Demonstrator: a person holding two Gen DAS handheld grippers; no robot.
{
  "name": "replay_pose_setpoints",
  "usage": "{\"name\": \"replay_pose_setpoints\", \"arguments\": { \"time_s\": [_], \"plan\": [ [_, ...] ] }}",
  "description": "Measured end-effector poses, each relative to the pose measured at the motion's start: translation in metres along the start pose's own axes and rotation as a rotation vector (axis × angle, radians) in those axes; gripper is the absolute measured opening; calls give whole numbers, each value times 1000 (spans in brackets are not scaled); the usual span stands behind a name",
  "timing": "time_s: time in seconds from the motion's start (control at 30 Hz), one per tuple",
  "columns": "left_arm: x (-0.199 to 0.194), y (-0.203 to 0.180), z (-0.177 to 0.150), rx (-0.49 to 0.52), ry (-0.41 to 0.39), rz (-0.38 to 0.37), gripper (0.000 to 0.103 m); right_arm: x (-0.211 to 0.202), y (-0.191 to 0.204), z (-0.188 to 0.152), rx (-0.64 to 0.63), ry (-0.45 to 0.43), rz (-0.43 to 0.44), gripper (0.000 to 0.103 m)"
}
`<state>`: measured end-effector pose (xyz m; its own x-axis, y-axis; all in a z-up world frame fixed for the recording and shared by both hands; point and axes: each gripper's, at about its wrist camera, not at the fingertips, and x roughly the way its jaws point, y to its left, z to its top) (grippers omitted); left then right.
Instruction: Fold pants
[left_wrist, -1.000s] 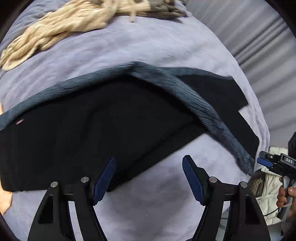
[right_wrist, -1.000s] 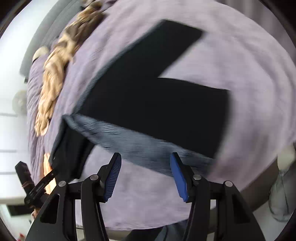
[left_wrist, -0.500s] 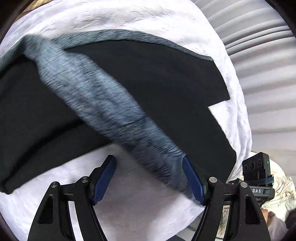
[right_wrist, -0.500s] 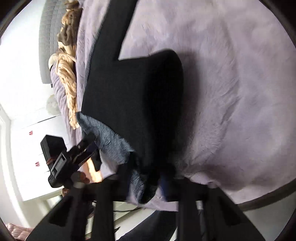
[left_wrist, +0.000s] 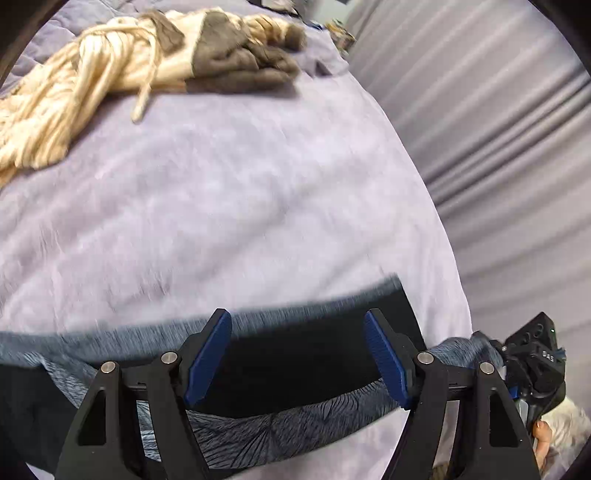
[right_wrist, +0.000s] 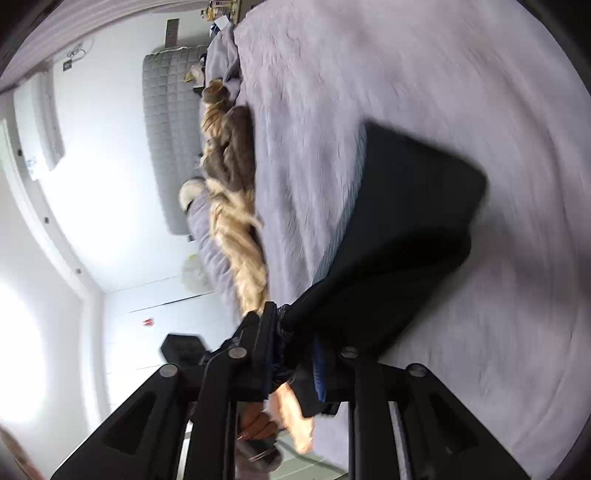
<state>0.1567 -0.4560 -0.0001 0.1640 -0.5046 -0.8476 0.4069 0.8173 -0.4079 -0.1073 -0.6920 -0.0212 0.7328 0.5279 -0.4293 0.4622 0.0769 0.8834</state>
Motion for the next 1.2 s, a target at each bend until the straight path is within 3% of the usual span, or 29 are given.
{"name": "replay_pose_setpoints", "arguments": {
  "time_s": [0.03,0.1,0.27,0.37,0.47,0.57,0.6,0.63,0.67,0.83,0.97,1.1,1.2],
  "plan": [
    [-3,4,5,-9,-14,12,75,6,12,13,-37,-20,-54,48],
    [-12,12,11,-22,-45,34,75,12,37,32,-137,-66,-137,61],
    [-24,40,-8,-20,-49,152,75,5,61,40,-292,-91,-244,61],
    [-21,76,-39,-25,10,241,75,14,39,31,-293,-17,-297,61],
    [-10,104,-68,-70,83,296,75,38,2,17,-251,65,-352,59],
    [-4,132,-93,-145,138,325,75,69,-24,19,-205,80,-319,59],
    [-4,139,-99,-163,151,337,75,76,-30,20,-187,76,-298,53],
    [-5,143,-103,-171,159,343,75,85,-37,22,-158,78,-268,23],
    [-9,146,-107,-176,163,344,75,93,-41,25,-131,95,-252,7],
    [-25,150,-122,-153,167,338,75,78,-27,1,-147,115,-202,8],
    [-19,151,-132,-138,227,361,75,80,-56,-5,-148,163,-361,8],
    [-29,144,-136,-88,212,358,75,77,-69,-6,-96,166,-332,13],
    [-37,144,-129,-86,189,345,75,67,-50,-21,-180,197,-430,18]
  ]
}}
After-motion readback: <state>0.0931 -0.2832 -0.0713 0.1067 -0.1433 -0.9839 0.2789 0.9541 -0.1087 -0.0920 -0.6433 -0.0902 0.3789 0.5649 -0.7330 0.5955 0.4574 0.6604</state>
